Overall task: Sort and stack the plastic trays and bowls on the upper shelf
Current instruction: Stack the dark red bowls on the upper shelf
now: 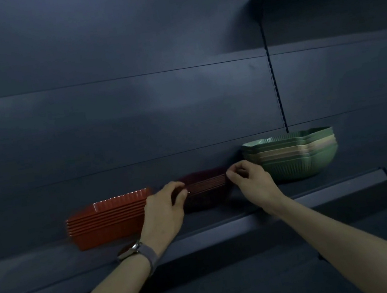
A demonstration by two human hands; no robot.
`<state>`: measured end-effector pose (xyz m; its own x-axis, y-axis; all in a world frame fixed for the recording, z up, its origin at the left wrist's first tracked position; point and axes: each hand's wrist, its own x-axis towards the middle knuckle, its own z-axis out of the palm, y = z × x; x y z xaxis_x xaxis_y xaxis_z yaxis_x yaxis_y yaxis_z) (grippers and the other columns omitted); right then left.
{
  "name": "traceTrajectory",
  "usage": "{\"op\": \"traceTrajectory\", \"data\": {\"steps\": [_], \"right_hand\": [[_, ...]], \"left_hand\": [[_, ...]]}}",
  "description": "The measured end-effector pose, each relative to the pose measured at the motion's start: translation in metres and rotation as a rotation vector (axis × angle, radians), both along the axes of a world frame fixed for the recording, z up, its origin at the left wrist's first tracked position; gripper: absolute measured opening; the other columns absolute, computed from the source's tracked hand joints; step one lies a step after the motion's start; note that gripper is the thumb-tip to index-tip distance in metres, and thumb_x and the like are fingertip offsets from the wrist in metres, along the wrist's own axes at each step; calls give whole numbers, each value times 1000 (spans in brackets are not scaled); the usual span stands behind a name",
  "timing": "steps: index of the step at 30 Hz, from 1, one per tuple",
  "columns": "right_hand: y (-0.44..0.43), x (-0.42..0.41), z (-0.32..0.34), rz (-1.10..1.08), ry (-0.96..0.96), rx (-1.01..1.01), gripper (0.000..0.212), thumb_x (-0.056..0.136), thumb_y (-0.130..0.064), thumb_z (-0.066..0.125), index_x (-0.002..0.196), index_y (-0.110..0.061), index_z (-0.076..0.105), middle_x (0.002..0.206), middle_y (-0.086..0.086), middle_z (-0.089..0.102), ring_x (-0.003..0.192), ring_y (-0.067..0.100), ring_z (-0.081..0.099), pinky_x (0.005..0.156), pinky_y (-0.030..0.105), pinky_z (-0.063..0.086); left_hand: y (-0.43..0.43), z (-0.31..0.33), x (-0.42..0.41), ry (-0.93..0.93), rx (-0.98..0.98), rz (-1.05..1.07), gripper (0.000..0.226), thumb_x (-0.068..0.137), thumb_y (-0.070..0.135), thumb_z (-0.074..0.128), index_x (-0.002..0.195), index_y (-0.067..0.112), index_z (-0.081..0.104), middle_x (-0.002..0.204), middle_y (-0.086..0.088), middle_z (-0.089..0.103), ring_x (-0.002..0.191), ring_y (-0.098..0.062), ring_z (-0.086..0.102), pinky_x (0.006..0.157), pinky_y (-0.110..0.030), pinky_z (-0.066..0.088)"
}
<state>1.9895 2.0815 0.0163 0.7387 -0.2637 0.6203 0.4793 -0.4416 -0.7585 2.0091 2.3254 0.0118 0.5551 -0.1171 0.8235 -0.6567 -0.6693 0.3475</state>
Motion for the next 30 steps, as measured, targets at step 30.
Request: {"op": "traceTrajectory", "data": {"steps": [30], "right_hand": [[55, -53, -27, -190, -354, -169, 21, 100, -12, 67, 121, -11, 71, 115, 2, 66, 100, 10, 64, 91, 22, 53]], "left_hand": [[17, -8, -70, 1, -130, -76, 18, 97, 16, 70, 112, 23, 75, 91, 12, 74, 84, -1, 73, 86, -22, 59]]}}
